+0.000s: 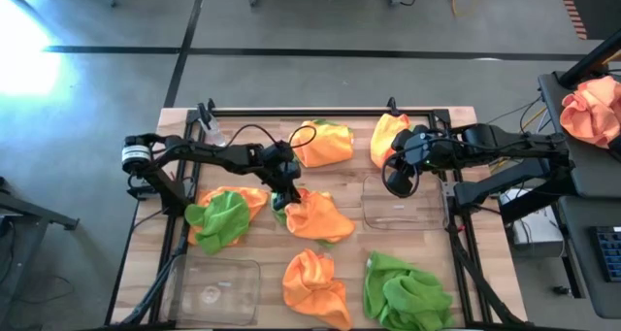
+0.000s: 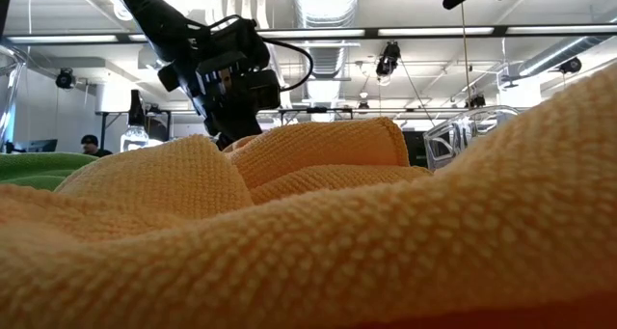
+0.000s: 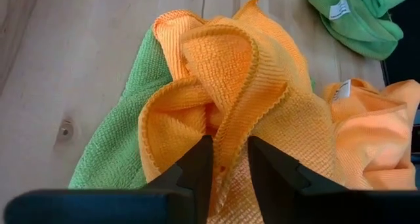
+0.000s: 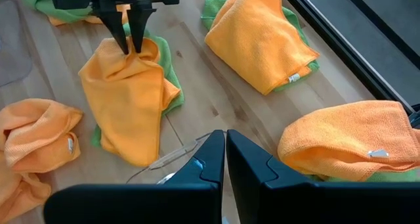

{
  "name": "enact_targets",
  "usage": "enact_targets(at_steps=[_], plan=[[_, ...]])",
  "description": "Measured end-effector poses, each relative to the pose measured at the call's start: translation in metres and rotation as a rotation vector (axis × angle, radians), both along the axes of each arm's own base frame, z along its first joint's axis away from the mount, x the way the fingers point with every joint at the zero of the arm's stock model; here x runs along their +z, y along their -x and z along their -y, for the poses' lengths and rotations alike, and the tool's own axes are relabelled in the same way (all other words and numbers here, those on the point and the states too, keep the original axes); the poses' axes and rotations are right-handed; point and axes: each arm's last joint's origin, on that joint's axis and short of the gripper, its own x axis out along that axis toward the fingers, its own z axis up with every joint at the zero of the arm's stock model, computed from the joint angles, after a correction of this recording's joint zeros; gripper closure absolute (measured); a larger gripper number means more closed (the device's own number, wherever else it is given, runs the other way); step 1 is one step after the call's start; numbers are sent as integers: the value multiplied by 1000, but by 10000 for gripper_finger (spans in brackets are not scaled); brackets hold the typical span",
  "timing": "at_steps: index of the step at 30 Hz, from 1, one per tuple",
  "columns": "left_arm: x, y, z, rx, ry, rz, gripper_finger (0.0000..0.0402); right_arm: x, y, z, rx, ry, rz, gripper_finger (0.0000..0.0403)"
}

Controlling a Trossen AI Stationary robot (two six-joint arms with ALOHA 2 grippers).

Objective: Sort microfiber towel by color & place in baskets
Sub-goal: Put the center yellow towel into the left transparent bin

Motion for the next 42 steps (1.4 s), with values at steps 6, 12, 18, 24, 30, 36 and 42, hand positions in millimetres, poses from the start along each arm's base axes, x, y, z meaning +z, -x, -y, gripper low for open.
enact_targets(at_steps=[6, 12, 18, 24, 30, 36, 42], plan=[[0, 0, 0, 12, 11, -4, 368, 0, 0, 0, 0, 0, 0, 390], [2, -2, 0, 32, 35, 8, 399, 0, 0, 0, 0, 0, 0, 390], [14, -10, -2, 20, 37, 51, 401, 0, 0, 0, 8, 6, -3, 390], [48, -26, -4, -30, 53, 117, 401, -1, 0, 0, 18, 14, -11, 390], [92, -36, 2, -122, 2, 97, 401, -10, -1, 0, 19, 16, -45, 390], [141, -38, 11, -176, -103, 72, 401, -22, -2, 0, 29, 25, -89, 390], [181, -34, 17, -177, -177, 64, 402, -37, -2, 0, 29, 27, -143, 390]])
